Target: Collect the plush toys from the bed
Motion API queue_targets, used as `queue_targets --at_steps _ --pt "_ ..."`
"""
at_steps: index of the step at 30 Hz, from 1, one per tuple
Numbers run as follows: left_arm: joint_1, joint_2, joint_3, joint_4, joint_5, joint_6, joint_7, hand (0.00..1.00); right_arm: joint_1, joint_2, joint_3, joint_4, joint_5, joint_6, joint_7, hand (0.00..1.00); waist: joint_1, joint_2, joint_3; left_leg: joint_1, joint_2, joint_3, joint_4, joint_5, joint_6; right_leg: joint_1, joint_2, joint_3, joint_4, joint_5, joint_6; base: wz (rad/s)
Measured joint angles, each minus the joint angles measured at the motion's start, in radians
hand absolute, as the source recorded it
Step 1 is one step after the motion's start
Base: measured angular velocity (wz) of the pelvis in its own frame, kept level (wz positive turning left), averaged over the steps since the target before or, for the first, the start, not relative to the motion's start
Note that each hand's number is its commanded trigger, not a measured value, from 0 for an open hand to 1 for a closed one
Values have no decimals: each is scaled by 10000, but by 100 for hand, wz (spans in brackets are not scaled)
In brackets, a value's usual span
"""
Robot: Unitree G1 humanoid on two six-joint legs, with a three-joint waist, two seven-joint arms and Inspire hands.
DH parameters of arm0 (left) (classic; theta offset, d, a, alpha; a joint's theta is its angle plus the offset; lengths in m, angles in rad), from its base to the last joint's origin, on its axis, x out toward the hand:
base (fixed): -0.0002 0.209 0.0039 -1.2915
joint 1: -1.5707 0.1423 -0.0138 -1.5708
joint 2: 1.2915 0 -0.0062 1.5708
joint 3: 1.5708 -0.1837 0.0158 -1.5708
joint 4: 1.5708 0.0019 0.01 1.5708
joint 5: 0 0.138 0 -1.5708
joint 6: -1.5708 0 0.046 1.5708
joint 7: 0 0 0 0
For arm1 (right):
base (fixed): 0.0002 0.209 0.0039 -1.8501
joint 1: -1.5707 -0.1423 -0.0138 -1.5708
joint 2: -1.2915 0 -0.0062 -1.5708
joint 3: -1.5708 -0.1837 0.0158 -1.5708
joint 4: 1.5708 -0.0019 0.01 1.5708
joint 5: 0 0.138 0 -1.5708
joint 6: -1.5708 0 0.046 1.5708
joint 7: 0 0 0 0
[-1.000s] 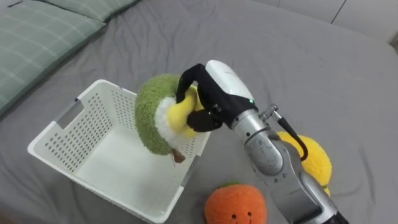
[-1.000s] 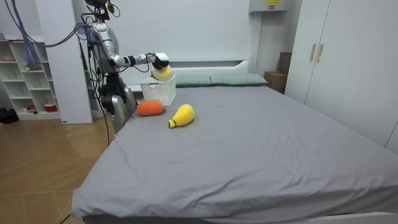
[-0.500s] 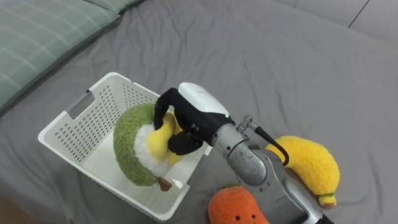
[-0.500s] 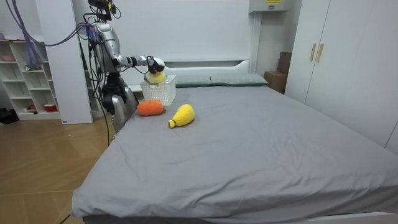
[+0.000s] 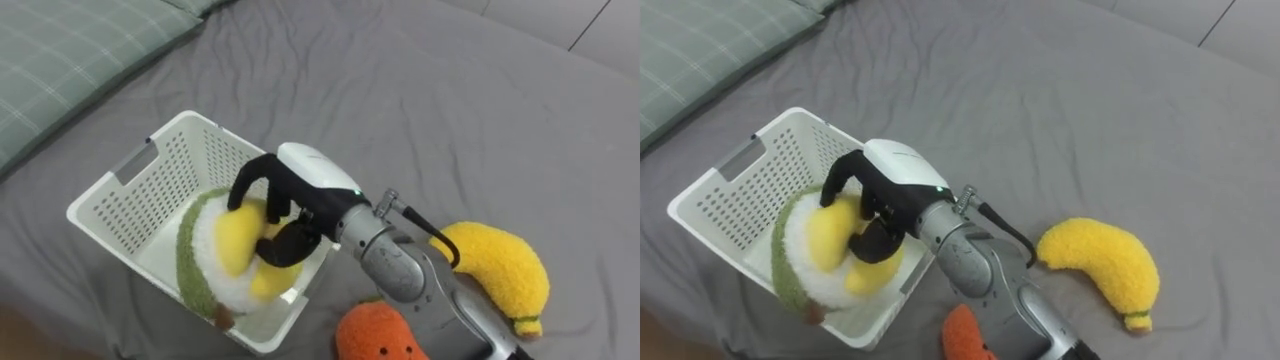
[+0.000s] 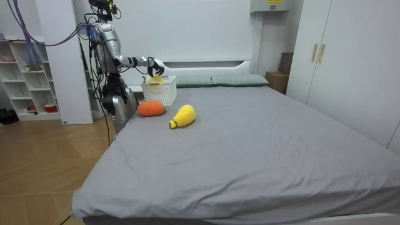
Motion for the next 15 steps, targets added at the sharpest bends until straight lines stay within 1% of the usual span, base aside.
queue_targets --at_steps 3,10,15 --pt "-52 3 11 0 3 110 3 0 0 1 -1 0 -1 0 0 0 2 40 20 -21 0 0 1 0 0 -24 0 3 0 0 0 0" --pt "-51 2 13 16 72 152 2 0 0 -31 -3 0 -36 0 -4 0 -11 128 9 -9 -4 15 12 0 0 -14 4 13 2 0 0 0" --pt "-43 1 2 15 77 302 2 0 0 -53 -15 0 -36 0 -13 0 -73 181 5 -15 -6 -8 22 0 0 -2 3 -6 6 0 0 0"
